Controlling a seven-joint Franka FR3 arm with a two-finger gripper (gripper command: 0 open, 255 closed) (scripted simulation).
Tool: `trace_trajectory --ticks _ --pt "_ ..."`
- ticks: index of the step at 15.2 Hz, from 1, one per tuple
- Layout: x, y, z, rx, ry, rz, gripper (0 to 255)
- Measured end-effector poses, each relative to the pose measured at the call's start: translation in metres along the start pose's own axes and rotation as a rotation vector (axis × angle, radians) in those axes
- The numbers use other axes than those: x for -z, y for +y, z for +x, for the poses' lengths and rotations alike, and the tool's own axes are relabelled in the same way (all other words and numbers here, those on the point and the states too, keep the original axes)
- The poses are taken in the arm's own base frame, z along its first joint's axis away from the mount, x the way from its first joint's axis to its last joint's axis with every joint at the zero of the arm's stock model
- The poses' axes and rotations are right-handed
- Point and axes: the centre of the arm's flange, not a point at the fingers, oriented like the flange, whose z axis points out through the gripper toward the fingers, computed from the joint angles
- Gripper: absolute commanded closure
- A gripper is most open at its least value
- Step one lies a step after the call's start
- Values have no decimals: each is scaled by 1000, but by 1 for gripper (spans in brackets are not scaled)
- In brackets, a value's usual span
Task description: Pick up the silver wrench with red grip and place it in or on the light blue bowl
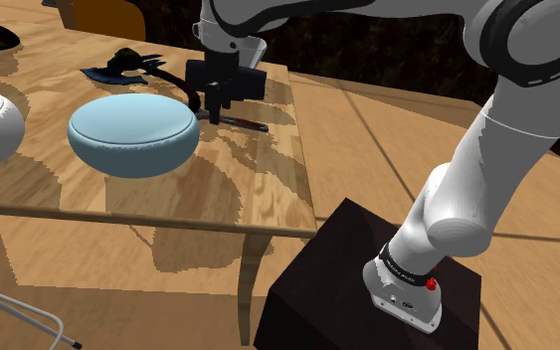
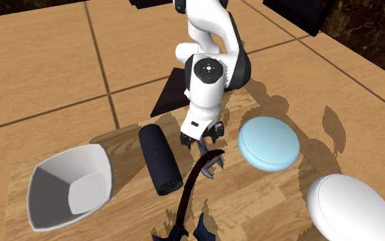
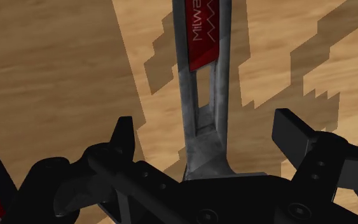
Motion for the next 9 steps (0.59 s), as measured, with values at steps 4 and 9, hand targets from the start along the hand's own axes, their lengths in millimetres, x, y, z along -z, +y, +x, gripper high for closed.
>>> trace_trajectory --ticks 4,9 --pt "-8 0 0 0 0 0 0" --pt "-7 -1 1 1 3 1 255"
